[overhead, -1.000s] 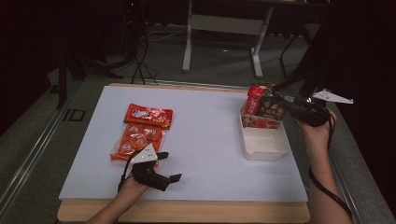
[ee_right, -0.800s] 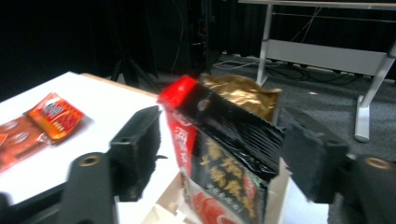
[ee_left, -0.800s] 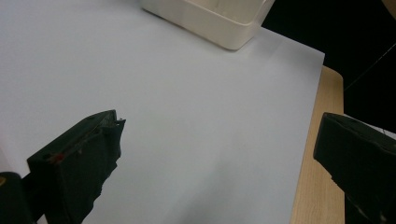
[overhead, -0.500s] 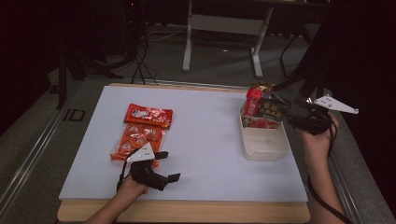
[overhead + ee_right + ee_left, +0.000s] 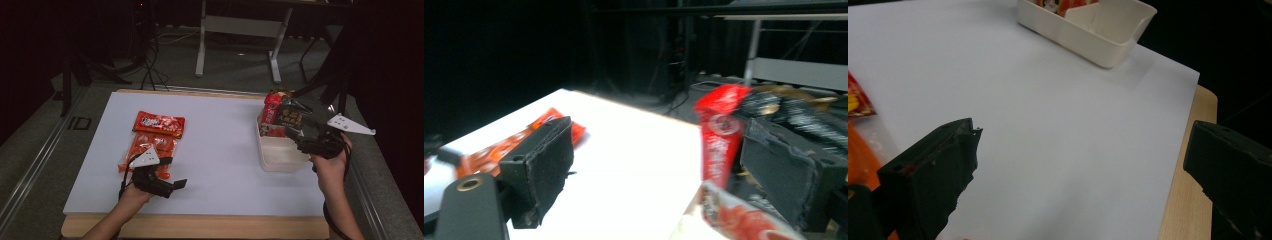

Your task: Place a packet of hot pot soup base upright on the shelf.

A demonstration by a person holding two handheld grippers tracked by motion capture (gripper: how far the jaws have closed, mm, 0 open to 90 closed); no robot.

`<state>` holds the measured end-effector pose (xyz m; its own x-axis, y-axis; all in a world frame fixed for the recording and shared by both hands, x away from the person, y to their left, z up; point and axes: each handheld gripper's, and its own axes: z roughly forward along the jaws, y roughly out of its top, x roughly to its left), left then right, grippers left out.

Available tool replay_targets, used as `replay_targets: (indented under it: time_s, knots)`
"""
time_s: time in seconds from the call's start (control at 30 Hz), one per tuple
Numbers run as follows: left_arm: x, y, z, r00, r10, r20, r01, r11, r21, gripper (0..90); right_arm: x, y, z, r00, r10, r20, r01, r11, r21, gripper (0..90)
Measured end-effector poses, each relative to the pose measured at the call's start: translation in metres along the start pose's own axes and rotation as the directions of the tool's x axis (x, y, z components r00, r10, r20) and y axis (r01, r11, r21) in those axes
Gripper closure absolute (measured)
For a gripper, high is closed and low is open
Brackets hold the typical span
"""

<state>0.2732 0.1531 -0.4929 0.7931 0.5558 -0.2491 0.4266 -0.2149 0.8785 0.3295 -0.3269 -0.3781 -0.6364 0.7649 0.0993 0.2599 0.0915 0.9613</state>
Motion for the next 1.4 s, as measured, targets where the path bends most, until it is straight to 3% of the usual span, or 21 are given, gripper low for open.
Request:
replay_targets:
  time_s: [0.13,0.27,0.4,0.43,0.57,0.67,0.8,0.83,0.87,0.93,0.97,1.0,1.03,1.07,1.13,1.2,1.23,1.27,1.33,1.4]
  knots:
    - [0.008,0.003,-0.011,0.9995,-0.002,-0.033,0.002,1.0,-0.002,1.8,0.02,-0.006,0.002,0.9984,-0.03,-0.048,0.03,0.9995,0.009,11.0]
    - [0.016,0.005,-0.024,0.9973,-0.001,-0.073,0.001,1.0,0.005,2.0,0.036,-0.011,0.003,0.9951,-0.009,-0.099,0.009,1.0,0.0,13.4]
    - [0.025,0.007,-0.038,0.9923,-0.019,-0.122,0.018,0.9997,-0.014,8.8,0.048,-0.019,0.003,0.993,-0.025,-0.116,0.026,0.9996,0.013,13.5]
    - [0.027,0.007,-0.04,0.9911,-0.019,-0.132,0.017,0.9997,-0.018,14.4,0.051,-0.021,0.003,0.992,-0.028,-0.123,0.031,0.9993,0.019,13.6]
    - [0.036,0.006,-0.049,0.9799,-0.02,-0.199,0.016,0.9997,-0.019,21.3,0.056,-0.032,0.005,0.9934,-0.056,-0.1,0.061,0.9972,0.044,13.7]
    - [0.043,0.003,-0.054,0.9734,-0.041,-0.226,0.038,0.9991,-0.017,24.3,0.058,-0.04,0.006,0.9915,-0.051,-0.12,0.057,0.9972,0.049,13.7]
    - [0.054,-0.002,-0.059,0.9619,-0.063,-0.266,0.065,0.9979,-0.004,35.3,0.062,-0.049,0.007,0.9885,-0.027,-0.149,0.037,0.9972,0.065,13.9]
    - [0.056,-0.003,-0.06,0.9568,-0.068,-0.283,0.072,0.9974,0.005,39.9,0.064,-0.051,0.007,0.9873,-0.034,-0.155,0.045,0.9966,0.069,13.9]
    - [0.059,-0.005,-0.061,0.9475,-0.079,-0.31,0.084,0.9964,0.004,43.3,0.065,-0.053,0.007,0.9865,-0.042,-0.158,0.054,0.996,0.071,14.0]
    - [0.064,-0.008,-0.063,0.944,-0.092,-0.317,0.098,0.9952,0.003,54.5,0.068,-0.056,0.008,0.9829,-0.062,-0.174,0.075,0.9945,0.073,14.1]
    - [0.071,-0.014,-0.064,0.9117,-0.087,-0.402,0.108,0.9936,0.031,59.3,0.069,-0.058,0.01,0.9807,-0.07,-0.183,0.085,0.9934,0.077,14.1]
    - [0.076,-0.018,-0.064,0.9061,-0.099,-0.411,0.125,0.9914,0.037,63.5,0.069,-0.058,0.012,0.9795,-0.073,-0.188,0.089,0.993,0.078,14.1]
    - [0.079,-0.02,-0.064,0.8964,-0.108,-0.43,0.143,0.9886,0.049,64.8,0.069,-0.058,0.013,0.9778,-0.068,-0.198,0.085,0.9933,0.078,14.1]
    - [0.082,-0.023,-0.063,0.8932,-0.11,-0.436,0.155,0.9856,0.068,69.5,0.069,-0.059,0.015,0.9767,-0.066,-0.204,0.083,0.9935,0.078,14.2]
    - [0.087,-0.027,-0.062,0.875,-0.094,-0.475,0.161,0.9818,0.101,75.7,0.069,-0.059,0.016,0.9757,-0.062,-0.21,0.081,0.9934,0.081,14.3]
    - [0.094,-0.031,-0.062,0.8675,-0.096,-0.488,0.171,0.9787,0.113,83.5,0.07,-0.06,0.018,0.9742,-0.065,-0.216,0.085,0.9929,0.083,14.3]
    - [0.098,-0.032,-0.062,0.8514,-0.093,-0.516,0.179,0.9767,0.119,85.8,0.071,-0.061,0.019,0.9734,-0.067,-0.219,0.088,0.9922,0.088,14.3]
    - [0.102,-0.033,-0.063,0.8436,-0.105,-0.527,0.193,0.9744,0.115,88.1,0.072,-0.061,0.02,0.9727,-0.067,-0.222,0.089,0.9919,0.09,14.3]
    - [0.107,-0.034,-0.064,0.8444,-0.12,-0.522,0.207,0.9719,0.112,88.9,0.072,-0.062,0.02,0.9716,-0.071,-0.226,0.094,0.9911,0.094,14.3]
    - [0.115,-0.035,-0.063,0.8296,-0.117,-0.546,0.213,0.9701,0.116,89.6,0.073,-0.064,0.021,0.9706,-0.074,-0.229,0.099,0.9901,0.1,14.3]
